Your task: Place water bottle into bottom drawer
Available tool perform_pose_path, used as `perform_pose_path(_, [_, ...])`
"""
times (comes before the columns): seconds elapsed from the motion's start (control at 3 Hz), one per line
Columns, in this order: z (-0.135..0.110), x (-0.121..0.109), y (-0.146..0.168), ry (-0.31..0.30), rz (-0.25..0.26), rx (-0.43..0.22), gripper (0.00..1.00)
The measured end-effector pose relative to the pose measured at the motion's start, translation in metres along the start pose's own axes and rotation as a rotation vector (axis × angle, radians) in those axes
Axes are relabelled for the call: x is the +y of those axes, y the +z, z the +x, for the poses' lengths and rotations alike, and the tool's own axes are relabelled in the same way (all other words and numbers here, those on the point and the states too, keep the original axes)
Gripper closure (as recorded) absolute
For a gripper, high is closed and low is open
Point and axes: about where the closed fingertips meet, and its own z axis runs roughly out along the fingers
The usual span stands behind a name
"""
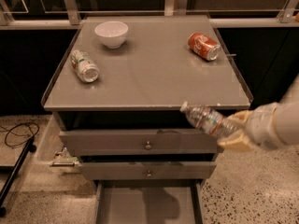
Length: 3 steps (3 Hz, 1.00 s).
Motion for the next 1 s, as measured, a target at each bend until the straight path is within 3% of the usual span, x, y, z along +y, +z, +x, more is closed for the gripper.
perform_pose_path(0.33, [0.058,0.052,0.069,0.128,-0.102,0.048,1.0])
perform_pose_path(0.67, [0.096,0.085,0.112,0.163,-0.185,0.109,1.0])
perform_pose_path(1.0, [0.098,0.087,0.114,0.163,-0.191,0.112,1.0])
